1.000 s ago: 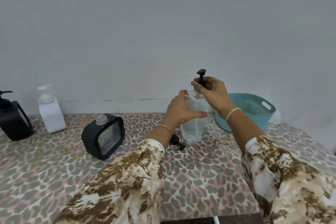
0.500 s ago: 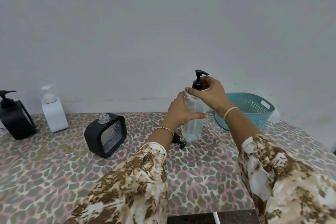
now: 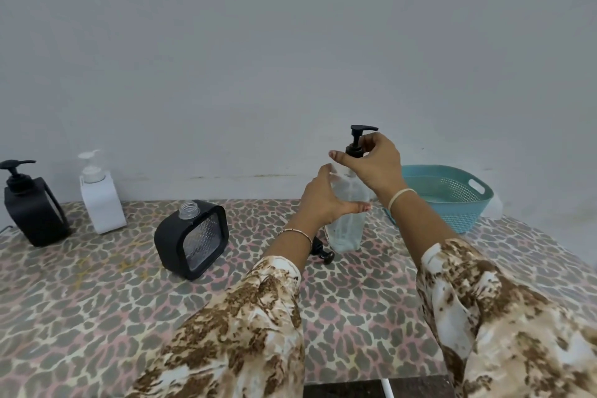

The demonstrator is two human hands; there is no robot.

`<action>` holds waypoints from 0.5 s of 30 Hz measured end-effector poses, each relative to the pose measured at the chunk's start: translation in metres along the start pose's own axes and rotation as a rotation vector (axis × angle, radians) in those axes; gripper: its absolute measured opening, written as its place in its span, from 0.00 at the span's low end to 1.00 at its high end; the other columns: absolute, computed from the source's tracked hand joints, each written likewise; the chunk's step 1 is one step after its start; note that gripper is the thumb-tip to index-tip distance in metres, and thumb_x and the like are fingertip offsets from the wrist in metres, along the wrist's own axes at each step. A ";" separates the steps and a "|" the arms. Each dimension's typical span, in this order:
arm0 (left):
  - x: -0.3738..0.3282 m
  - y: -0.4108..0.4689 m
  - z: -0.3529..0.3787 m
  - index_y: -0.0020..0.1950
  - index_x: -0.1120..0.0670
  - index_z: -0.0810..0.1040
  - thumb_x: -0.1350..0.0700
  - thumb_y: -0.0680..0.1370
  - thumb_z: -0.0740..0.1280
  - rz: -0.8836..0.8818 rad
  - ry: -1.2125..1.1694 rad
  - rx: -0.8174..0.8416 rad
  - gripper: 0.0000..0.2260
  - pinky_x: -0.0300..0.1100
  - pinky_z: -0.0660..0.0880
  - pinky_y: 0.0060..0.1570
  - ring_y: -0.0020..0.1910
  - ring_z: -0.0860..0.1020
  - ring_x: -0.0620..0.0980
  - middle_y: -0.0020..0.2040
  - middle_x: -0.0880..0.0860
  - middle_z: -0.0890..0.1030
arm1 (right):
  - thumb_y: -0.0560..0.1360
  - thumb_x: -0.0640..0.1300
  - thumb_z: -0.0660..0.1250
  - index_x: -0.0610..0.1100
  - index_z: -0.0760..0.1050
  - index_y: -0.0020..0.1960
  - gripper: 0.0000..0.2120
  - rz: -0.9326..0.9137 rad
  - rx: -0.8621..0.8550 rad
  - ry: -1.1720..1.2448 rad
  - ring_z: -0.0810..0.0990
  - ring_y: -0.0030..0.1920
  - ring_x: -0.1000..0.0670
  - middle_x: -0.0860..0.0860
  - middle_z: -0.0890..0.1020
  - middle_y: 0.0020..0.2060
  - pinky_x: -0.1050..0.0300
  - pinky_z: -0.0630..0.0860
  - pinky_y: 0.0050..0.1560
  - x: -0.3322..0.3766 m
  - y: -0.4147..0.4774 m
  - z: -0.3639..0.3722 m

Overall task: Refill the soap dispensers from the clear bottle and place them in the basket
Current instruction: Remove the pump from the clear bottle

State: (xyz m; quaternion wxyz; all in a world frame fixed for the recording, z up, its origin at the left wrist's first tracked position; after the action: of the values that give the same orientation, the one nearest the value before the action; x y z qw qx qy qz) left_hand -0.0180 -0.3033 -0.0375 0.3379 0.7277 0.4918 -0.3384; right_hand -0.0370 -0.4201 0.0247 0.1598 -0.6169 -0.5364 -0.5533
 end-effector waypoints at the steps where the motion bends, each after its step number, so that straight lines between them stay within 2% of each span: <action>1: 0.000 -0.001 0.000 0.77 0.54 0.55 0.46 0.65 0.80 -0.005 -0.003 0.000 0.49 0.44 0.68 0.64 0.71 0.68 0.53 0.73 0.53 0.69 | 0.62 0.54 0.80 0.46 0.75 0.48 0.22 -0.002 -0.024 0.002 0.77 0.38 0.62 0.59 0.79 0.38 0.68 0.71 0.40 0.000 0.000 -0.001; 3: 0.001 -0.001 0.001 0.77 0.53 0.55 0.45 0.65 0.80 -0.014 -0.005 -0.002 0.49 0.44 0.68 0.64 0.72 0.67 0.53 0.73 0.52 0.68 | 0.61 0.52 0.81 0.46 0.77 0.45 0.19 0.012 -0.059 0.029 0.78 0.36 0.62 0.58 0.81 0.36 0.68 0.73 0.39 -0.002 0.000 -0.003; 5: 0.002 0.001 0.002 0.77 0.53 0.55 0.45 0.64 0.80 -0.024 -0.015 0.001 0.49 0.43 0.68 0.64 0.72 0.67 0.52 0.73 0.52 0.68 | 0.62 0.46 0.81 0.46 0.79 0.44 0.16 0.038 -0.048 0.140 0.83 0.38 0.56 0.54 0.84 0.37 0.63 0.78 0.42 -0.007 -0.001 -0.005; 8: 0.003 0.002 0.002 0.76 0.51 0.58 0.43 0.62 0.81 -0.022 -0.014 -0.007 0.49 0.45 0.71 0.64 0.69 0.70 0.52 0.71 0.52 0.71 | 0.67 0.33 0.75 0.39 0.81 0.50 0.12 0.086 0.069 0.352 0.84 0.45 0.50 0.46 0.85 0.44 0.61 0.79 0.48 -0.010 -0.001 -0.007; 10: 0.002 0.001 0.002 0.76 0.51 0.59 0.43 0.62 0.81 -0.019 -0.008 -0.010 0.49 0.46 0.72 0.64 0.69 0.71 0.52 0.70 0.51 0.72 | 0.70 0.30 0.70 0.37 0.80 0.54 0.13 0.098 0.140 0.400 0.82 0.49 0.51 0.45 0.84 0.48 0.60 0.79 0.52 -0.010 -0.002 -0.005; 12: 0.002 0.001 0.001 0.77 0.52 0.57 0.44 0.63 0.81 -0.015 -0.010 -0.004 0.49 0.46 0.70 0.65 0.70 0.69 0.52 0.71 0.52 0.71 | 0.68 0.39 0.75 0.42 0.78 0.55 0.16 0.055 0.098 0.258 0.80 0.48 0.52 0.49 0.83 0.49 0.57 0.77 0.53 -0.010 -0.001 -0.004; 14: 0.001 0.001 0.001 0.78 0.53 0.55 0.45 0.64 0.80 -0.013 -0.011 0.006 0.51 0.46 0.67 0.67 0.72 0.67 0.52 0.74 0.52 0.68 | 0.63 0.52 0.79 0.48 0.74 0.50 0.22 0.033 -0.016 0.072 0.78 0.43 0.55 0.54 0.80 0.43 0.59 0.76 0.47 -0.012 -0.001 -0.006; 15: 0.001 0.000 0.001 0.78 0.54 0.54 0.45 0.65 0.80 -0.014 -0.007 0.007 0.51 0.46 0.67 0.67 0.73 0.66 0.52 0.75 0.52 0.67 | 0.61 0.54 0.80 0.49 0.74 0.48 0.22 0.028 -0.063 0.033 0.77 0.40 0.56 0.55 0.79 0.40 0.59 0.75 0.45 -0.011 -0.001 -0.006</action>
State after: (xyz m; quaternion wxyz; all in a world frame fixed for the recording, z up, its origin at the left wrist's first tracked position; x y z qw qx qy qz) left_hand -0.0178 -0.3039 -0.0388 0.3346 0.7244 0.4944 -0.3448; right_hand -0.0390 -0.4300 0.0171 0.1568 -0.6197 -0.5074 -0.5778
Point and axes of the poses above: each hand's wrist, its own y-axis towards the middle knuckle, its own z-axis out of the palm, x = y × z, the point moved 5 cm from there along y, towards the middle knuckle
